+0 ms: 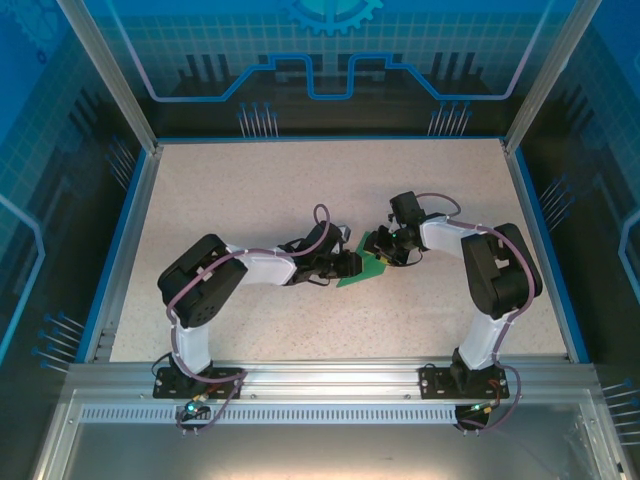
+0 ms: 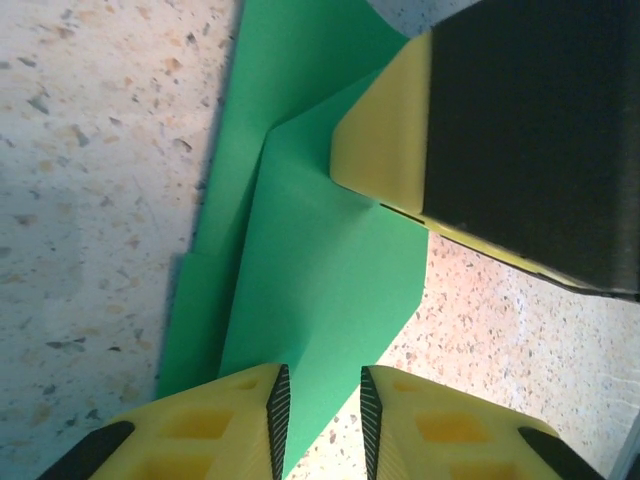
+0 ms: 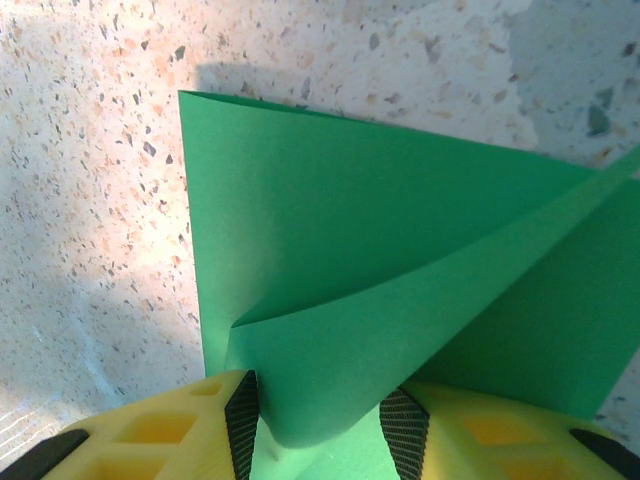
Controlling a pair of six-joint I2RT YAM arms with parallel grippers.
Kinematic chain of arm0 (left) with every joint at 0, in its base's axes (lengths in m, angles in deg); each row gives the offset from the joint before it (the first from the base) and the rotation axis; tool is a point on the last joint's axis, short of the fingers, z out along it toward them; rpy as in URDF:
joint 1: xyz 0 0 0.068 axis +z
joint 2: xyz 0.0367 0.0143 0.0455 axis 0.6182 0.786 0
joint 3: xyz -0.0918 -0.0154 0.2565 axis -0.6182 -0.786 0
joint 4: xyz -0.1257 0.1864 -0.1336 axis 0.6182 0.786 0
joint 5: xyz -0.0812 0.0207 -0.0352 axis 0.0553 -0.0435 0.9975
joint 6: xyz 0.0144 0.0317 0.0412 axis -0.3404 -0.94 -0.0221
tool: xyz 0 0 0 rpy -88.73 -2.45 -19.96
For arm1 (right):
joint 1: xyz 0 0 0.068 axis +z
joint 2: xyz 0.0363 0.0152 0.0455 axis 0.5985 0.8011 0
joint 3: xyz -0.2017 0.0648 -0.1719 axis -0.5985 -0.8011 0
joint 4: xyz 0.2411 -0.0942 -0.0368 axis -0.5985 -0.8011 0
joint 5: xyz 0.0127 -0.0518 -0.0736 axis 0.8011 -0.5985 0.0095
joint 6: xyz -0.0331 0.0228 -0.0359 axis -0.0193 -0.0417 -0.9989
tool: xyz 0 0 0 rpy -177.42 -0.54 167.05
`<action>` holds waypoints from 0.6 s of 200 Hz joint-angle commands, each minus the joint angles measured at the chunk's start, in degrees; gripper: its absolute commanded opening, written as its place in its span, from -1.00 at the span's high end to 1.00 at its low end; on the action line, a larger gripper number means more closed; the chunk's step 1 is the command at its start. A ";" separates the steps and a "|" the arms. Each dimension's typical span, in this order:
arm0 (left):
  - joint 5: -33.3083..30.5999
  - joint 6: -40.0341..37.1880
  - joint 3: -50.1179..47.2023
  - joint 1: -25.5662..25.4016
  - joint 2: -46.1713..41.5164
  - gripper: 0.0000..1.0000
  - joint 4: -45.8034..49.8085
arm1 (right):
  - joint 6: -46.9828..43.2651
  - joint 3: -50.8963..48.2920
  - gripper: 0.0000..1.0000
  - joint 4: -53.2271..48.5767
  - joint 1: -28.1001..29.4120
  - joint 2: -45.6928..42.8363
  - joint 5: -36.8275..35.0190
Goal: Fold a paper plane with a square sheet of paper (pick it up from the middle)
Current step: Fourth fold the wing at the center of the table.
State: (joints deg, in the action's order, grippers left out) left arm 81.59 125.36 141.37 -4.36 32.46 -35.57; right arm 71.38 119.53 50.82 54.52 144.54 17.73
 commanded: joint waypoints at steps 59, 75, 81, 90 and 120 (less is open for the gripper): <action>-2.97 -0.91 1.27 -0.26 1.66 0.44 4.09 | -0.34 -2.80 0.12 -6.20 0.26 6.28 -9.53; -3.04 -0.80 1.37 -0.30 1.83 0.48 4.35 | -0.42 -2.70 0.12 -6.27 0.26 6.40 -9.53; -3.12 -0.71 1.36 -0.26 1.84 0.49 4.50 | -0.44 -2.76 0.12 -6.34 0.19 6.47 -9.53; -3.12 -0.69 1.36 -0.28 1.93 0.51 4.58 | -0.59 -2.61 0.12 -6.44 0.21 6.58 -9.53; -3.47 -0.43 1.63 -0.30 2.19 0.58 5.45 | -0.60 -1.97 0.13 -7.41 0.35 7.26 -10.06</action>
State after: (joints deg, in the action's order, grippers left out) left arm 79.41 125.36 141.79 -4.36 33.18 -33.38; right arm 71.36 120.45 49.64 54.52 145.26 17.73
